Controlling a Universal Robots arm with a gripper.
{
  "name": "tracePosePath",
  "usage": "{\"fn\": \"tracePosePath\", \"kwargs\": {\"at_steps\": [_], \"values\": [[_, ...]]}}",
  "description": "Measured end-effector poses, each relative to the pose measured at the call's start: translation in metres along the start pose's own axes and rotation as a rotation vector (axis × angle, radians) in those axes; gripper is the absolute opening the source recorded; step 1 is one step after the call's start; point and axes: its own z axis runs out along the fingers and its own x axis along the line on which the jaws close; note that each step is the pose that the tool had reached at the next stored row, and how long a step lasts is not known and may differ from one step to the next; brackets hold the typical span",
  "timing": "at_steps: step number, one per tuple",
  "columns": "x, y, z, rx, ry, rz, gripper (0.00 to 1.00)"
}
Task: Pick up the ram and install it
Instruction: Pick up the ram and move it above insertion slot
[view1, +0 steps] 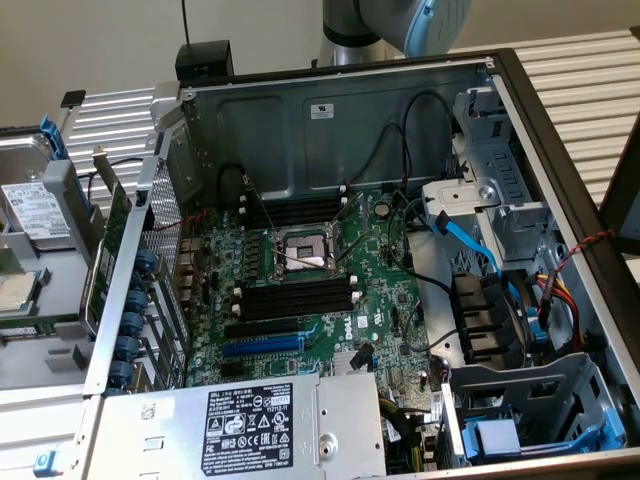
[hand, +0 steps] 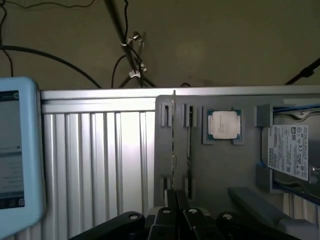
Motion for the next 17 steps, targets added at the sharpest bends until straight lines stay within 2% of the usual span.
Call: {"fn": "tracePosePath", "kwargs": {"at_steps": [3,7,13,17], "values": [[-0.001,-0.0037,-0.0138,-0.0002,0.0001,0.000,0.12],[-0.002,-0.0132,-0.0321,-0.0006,0.0000,0.000,0.12],[-0.003,-0.0319,-0.0601,-0.0010,0.0000,0.000,0.12],[-0.004,-0.0473,-0.0780,-0.0011,0.0000,0.000,0.12]]}}
